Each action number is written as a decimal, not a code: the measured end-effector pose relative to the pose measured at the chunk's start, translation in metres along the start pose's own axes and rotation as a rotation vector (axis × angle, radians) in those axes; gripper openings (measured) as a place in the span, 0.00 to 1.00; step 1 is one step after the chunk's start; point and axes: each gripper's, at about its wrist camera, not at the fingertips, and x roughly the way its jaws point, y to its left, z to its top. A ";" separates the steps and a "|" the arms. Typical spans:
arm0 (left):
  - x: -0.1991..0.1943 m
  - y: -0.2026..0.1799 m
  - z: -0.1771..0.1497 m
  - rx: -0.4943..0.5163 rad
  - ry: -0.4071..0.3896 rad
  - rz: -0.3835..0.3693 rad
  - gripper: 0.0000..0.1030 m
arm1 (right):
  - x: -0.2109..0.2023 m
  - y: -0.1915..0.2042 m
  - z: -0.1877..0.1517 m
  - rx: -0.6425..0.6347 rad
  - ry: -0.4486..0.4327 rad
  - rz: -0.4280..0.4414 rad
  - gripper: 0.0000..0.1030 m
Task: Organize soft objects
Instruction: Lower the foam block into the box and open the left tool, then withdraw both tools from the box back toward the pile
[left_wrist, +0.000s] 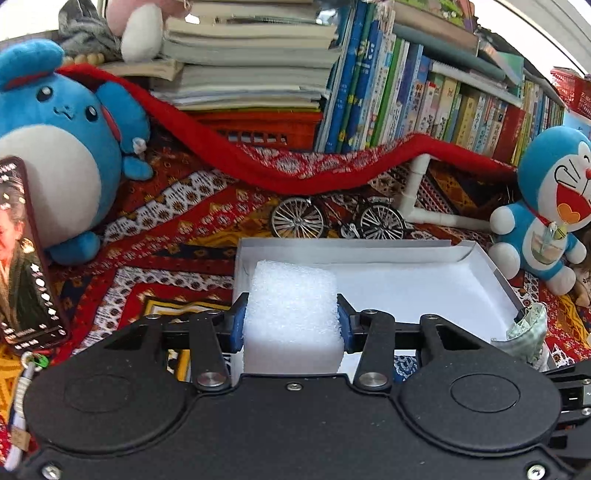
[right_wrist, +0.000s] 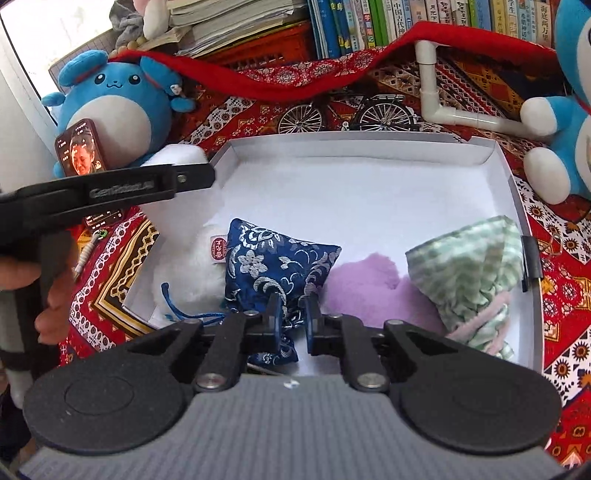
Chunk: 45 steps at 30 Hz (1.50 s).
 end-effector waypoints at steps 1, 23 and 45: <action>0.002 -0.001 0.000 0.001 0.003 0.003 0.42 | 0.000 0.000 0.000 -0.003 0.003 0.002 0.19; 0.018 -0.011 -0.003 0.065 0.054 0.048 0.69 | 0.002 0.000 0.000 0.003 0.002 0.008 0.26; -0.083 -0.018 -0.023 0.114 -0.062 -0.014 0.81 | -0.072 -0.015 -0.016 0.021 -0.174 0.003 0.59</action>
